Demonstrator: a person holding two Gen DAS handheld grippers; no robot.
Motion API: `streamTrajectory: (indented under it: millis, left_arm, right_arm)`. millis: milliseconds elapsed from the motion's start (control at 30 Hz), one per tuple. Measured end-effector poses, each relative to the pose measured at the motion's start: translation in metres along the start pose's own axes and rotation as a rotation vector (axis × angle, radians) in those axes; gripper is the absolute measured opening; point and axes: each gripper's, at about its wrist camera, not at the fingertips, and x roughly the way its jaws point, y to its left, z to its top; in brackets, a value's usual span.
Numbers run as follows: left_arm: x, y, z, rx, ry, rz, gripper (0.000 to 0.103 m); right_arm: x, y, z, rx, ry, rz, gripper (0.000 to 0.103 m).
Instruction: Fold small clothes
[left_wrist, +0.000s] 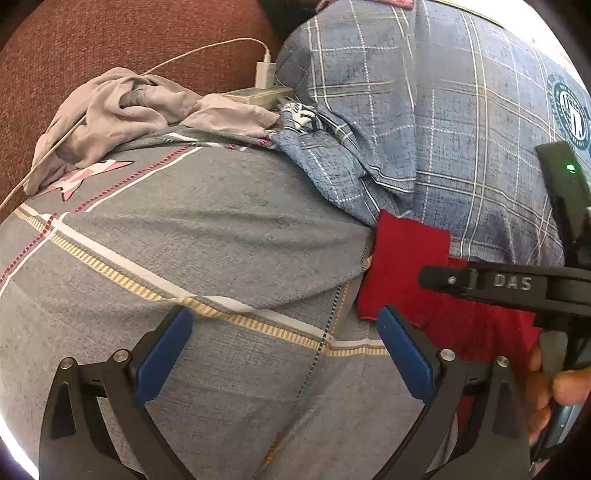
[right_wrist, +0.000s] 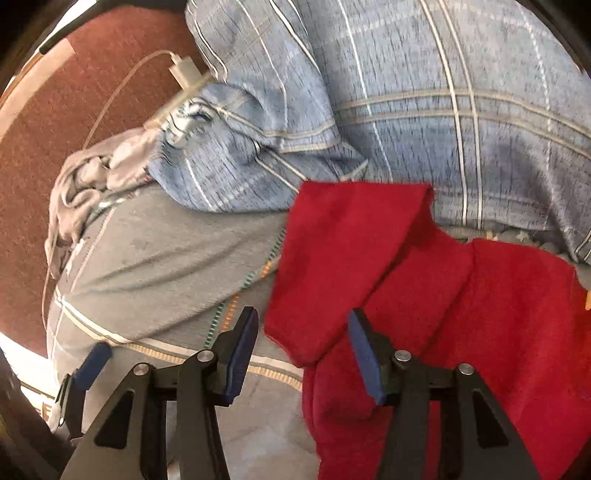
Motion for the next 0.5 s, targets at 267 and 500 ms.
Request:
streamTrajectory:
  millis: [267,500]
  left_arm:
    - [0.003,-0.001,0.000,-0.003,0.003,0.002,0.101]
    - [0.004,-0.001,0.001,0.003,0.001,0.005,0.101]
  right_arm:
    - [0.027,-0.025,-0.003,0.131,0.069,0.045,0.053]
    - [0.054,-0.020,0.003,0.091,0.100,0.012,0.005]
